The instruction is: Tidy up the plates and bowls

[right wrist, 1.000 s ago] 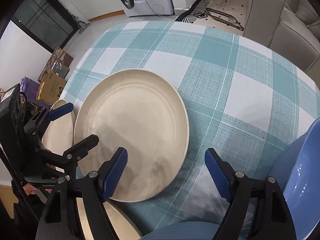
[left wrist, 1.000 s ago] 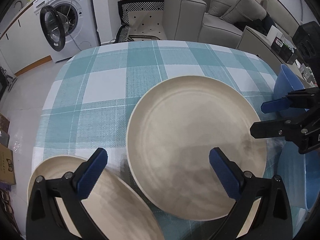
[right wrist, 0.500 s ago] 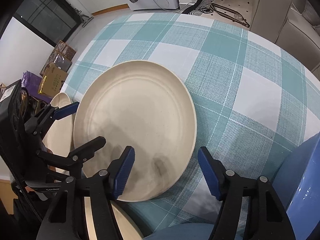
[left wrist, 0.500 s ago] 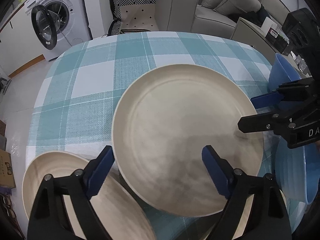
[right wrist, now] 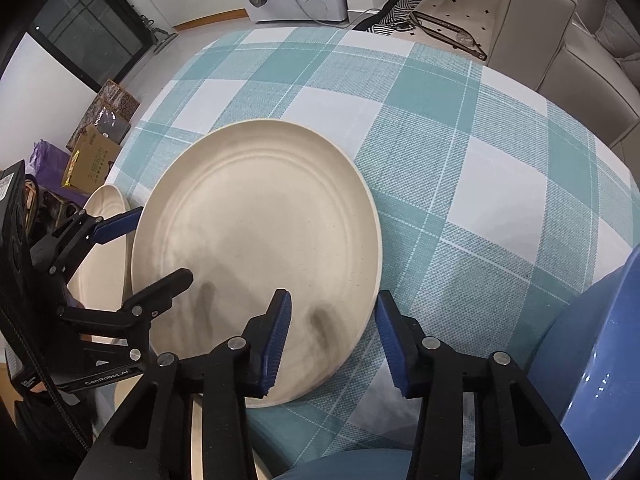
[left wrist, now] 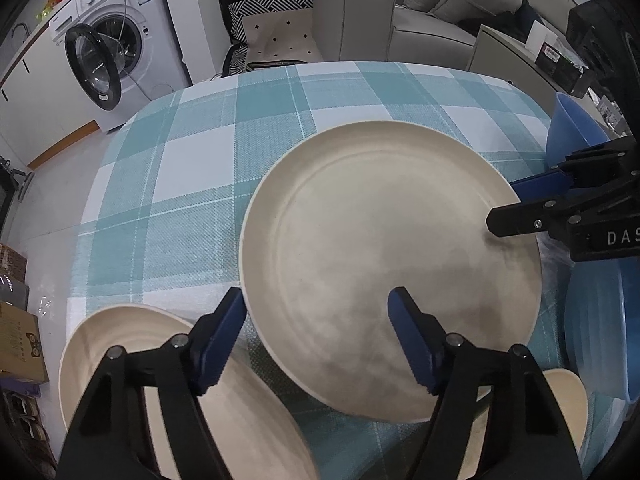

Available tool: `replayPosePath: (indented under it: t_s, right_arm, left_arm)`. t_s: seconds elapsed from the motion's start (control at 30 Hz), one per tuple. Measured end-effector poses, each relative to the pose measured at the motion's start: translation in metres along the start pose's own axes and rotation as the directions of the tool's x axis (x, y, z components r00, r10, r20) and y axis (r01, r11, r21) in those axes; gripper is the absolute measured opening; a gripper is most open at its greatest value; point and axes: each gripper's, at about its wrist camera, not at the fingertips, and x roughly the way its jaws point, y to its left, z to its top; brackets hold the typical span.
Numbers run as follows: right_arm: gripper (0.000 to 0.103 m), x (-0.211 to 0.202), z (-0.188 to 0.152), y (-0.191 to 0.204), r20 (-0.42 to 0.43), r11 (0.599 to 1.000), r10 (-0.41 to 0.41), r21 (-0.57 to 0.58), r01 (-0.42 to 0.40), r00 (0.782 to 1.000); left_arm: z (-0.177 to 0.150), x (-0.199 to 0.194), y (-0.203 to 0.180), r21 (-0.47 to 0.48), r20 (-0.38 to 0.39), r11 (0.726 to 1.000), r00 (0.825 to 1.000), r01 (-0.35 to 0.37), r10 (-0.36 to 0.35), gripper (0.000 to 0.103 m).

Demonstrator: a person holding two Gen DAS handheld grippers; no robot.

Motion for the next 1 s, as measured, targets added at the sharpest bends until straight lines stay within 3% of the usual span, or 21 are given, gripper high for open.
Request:
replayPosePath:
  t_s: [0.27, 0.5, 1.0]
  right_arm:
    - [0.029, -0.003, -0.002, -0.005, 0.034, 0.999, -0.038, 0.001, 0.038, 0.999]
    - [0.026, -0.01, -0.004, -0.006, 0.09, 0.999, -0.042, -0.001, 0.042, 0.995]
    - [0.02, -0.021, -0.009, -0.007, 0.121, 0.998, -0.056, 0.02, 0.054, 0.991]
  left_arm:
    - [0.001, -0.002, 0.005, -0.025, 0.014, 0.999, 1.0, -0.025, 0.025, 0.052]
    - [-0.001, -0.004, 0.009, -0.062, 0.027, 0.998, 0.999, -0.027, 0.029, 0.041]
    - [0.0, -0.014, 0.013, -0.09, 0.058, 0.996, 0.998, -0.008, 0.013, 0.036]
